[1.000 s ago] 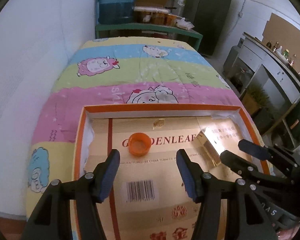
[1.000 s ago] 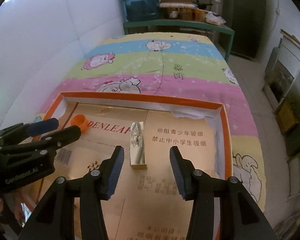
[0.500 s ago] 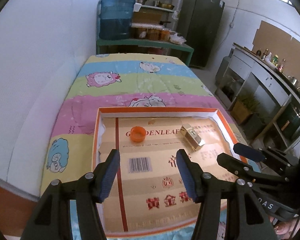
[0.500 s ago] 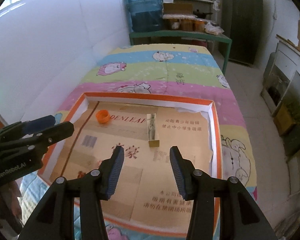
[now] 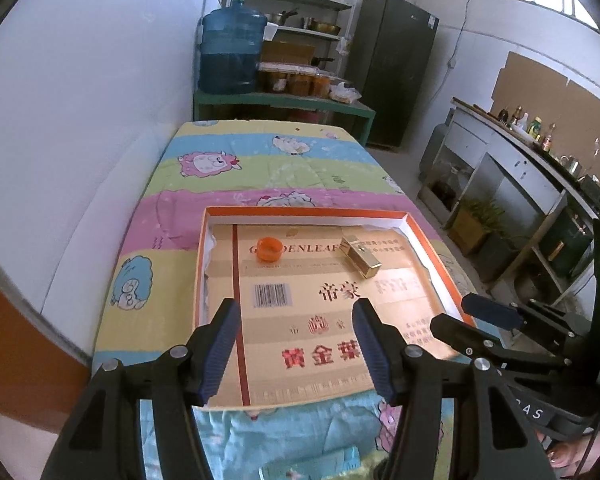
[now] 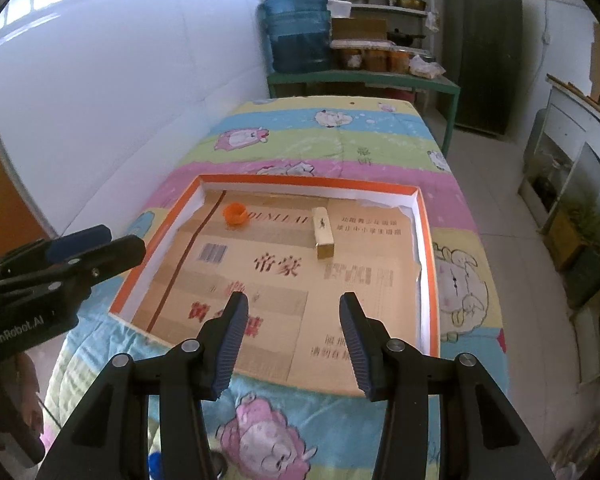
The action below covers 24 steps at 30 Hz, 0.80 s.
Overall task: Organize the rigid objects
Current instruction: 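Withdraw both tools from the tray back toward the remaining items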
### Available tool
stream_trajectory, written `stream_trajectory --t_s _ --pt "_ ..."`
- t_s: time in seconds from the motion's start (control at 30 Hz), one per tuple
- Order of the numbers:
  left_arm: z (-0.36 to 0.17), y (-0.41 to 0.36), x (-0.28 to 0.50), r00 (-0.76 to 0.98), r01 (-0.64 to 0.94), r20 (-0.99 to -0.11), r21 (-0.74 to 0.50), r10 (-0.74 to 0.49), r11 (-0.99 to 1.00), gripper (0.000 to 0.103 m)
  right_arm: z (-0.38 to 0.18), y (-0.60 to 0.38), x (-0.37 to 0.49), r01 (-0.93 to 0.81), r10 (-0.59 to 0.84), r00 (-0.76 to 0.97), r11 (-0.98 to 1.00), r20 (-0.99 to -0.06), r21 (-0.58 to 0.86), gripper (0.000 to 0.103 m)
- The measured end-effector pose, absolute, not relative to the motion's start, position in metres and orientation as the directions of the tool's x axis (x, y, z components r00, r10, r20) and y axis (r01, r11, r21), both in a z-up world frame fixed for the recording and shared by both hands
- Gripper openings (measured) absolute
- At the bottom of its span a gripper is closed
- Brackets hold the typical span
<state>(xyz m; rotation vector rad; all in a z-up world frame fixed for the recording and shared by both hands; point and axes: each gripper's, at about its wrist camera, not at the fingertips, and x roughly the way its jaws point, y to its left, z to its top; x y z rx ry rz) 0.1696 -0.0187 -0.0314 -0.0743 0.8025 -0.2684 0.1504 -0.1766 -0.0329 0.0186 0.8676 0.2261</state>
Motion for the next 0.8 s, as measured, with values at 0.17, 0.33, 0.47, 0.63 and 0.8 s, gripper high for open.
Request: stream_trajectory --t_s 0.17,0.33,0.47,0.63,0.8 --pt "-0.030 -0.014 0.152 0.668 0.204 -0.695 -0.171 -0.265 0.964 0.059 -0.027 -0.175 0.128 -0.192 0.210 0.634 0.975 -0.744 0.112 0.049" --pt "-0.027 -0.012 0.133 0.679 0.208 -0.683 -0.176 -0.271 0.962 0.059 -0.023 -0.172 0.105 -0.195 0.202 0.643 0.976 -0.739 0.097 0.049" --pt "-0.028 -0.010 0.119 0.672 0.219 -0.683 -0.186 -0.286 0.958 0.059 -0.022 -0.169 0.091 -0.203 0.205 0.642 0.975 -0.739 0.094 0.049" --pt "-0.032 -0.008 0.099 0.663 0.231 -0.686 -0.192 -0.299 0.954 0.058 -0.024 -0.164 0.071 -0.211 0.206 0.639 0.973 -0.741 0.089 0.049" --pt "-0.039 -0.002 0.082 0.664 0.227 -0.689 -0.186 -0.292 0.956 0.057 -0.030 -0.162 0.056 -0.209 0.208 0.631 0.973 -0.748 0.094 0.049"
